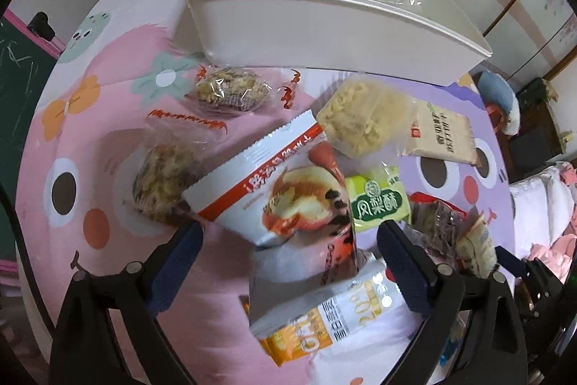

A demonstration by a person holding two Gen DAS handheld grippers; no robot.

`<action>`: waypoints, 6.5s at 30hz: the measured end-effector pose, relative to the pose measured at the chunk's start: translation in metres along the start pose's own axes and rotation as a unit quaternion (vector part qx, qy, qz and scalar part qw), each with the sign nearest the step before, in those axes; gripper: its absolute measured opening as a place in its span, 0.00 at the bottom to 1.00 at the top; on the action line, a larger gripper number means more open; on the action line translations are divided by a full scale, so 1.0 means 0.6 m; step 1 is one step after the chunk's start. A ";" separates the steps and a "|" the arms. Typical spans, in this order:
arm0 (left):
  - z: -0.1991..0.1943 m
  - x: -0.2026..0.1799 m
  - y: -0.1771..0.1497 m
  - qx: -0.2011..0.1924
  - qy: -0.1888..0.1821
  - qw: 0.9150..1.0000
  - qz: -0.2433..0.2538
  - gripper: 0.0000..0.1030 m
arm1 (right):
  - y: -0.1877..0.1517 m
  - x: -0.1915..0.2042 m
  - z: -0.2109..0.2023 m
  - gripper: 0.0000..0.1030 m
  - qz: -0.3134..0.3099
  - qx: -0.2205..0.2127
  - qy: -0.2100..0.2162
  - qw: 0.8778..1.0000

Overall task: Organize snacks
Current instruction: 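Grasp white-and-red bread bag with left tool while right tool grasps cracker pack, then lift both packs over the white bin and open both tools to drop them, then withdraw both tools from above the bin back over the table snacks, then grasp orange-white oat stick pack with left tool while right tool grasps blue wafer pack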

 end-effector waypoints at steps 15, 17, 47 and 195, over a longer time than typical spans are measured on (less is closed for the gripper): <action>0.005 0.006 -0.015 -0.002 -0.022 1.000 0.016 0.40 | -0.002 0.015 -0.010 0.45 -0.011 -0.008 0.004 1.000; -0.011 0.009 -0.017 -0.008 -0.025 0.999 0.021 0.40 | -0.004 0.014 -0.016 0.45 -0.002 -0.005 0.007 1.000; -0.326 -0.038 0.125 -0.235 -0.072 0.962 0.123 0.40 | 0.143 0.108 -0.176 0.45 -0.041 -0.150 0.026 0.987; -0.028 -0.104 -0.113 0.005 -0.136 0.953 0.269 0.37 | -0.078 0.084 -0.067 0.33 -0.054 0.012 0.065 0.996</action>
Point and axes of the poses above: each gripper's, at about its wrist camera, not at the fingertips, and z roughly the way its jaws point, x to its left, y to its top, the point moved 7 cm from there along z, roughly the way its jaws point, and after that the axes turned 15 degrees about -x, right-handed, at the moved point
